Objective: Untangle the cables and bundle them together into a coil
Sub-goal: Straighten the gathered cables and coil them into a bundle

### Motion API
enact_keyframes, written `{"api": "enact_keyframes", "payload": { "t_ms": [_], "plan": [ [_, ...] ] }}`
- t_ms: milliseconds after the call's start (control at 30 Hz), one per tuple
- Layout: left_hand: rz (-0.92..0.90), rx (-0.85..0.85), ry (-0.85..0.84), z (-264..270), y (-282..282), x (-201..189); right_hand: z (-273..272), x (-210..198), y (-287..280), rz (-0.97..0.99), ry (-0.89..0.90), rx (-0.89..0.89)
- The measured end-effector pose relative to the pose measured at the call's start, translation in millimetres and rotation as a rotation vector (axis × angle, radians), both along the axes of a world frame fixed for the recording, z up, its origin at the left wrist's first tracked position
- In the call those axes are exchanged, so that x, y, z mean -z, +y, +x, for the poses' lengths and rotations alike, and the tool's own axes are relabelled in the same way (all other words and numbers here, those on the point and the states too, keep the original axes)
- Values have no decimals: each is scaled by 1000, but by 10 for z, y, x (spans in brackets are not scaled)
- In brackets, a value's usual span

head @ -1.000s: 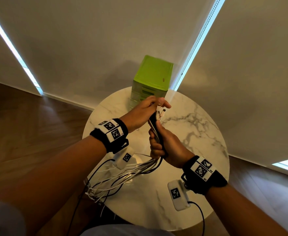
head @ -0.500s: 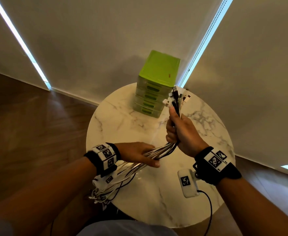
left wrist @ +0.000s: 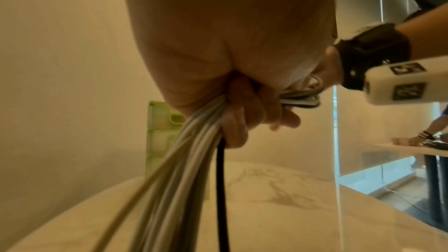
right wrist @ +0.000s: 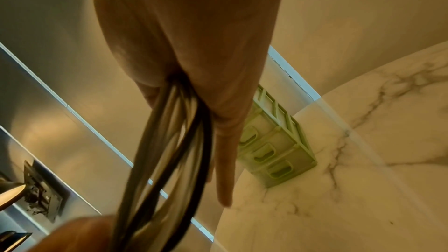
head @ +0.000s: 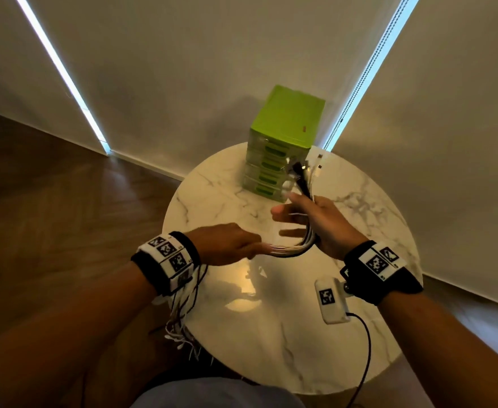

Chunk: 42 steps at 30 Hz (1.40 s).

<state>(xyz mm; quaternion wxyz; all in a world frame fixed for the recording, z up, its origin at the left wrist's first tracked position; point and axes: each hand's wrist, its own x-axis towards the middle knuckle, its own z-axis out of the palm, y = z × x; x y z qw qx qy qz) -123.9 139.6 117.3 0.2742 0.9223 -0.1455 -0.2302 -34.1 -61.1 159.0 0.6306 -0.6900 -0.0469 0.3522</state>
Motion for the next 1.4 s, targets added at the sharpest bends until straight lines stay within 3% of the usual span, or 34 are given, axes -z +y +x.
{"api": "enact_keyframes", "payload": {
  "t_ms": [100, 233, 400, 567, 833, 933, 1033, 1200, 1400],
  "plan": [
    [33, 8, -137, 82, 96, -24, -98, 77, 6, -56, 72, -153],
    [-21, -7, -266, 138, 63, -87, -316, 138, 45, 35, 220, -247],
    [-199, -239, -183, 130, -25, -61, -454, 233, 33, 76, 167, -312],
    [-346, -343, -177, 132, -91, -5, -451, 274, -10, 182, 202, -277],
    [-437, -330, -188, 8, -76, 123, -312, 249, -119, 172, 36, -83],
    [-420, -360, -100, -23, 40, 207, -199, 151, -115, 202, 26, -27],
    [-417, -513, -9, 0, 70, 213, -137, 63, -97, 238, 43, -17],
    [-820, -834, 88, 267, -10, -55, -287, 137, 12, 270, 111, -74],
    [-1133, -958, 183, 453, -171, -293, -442, 274, 130, 197, 19, -133]
  ]
}}
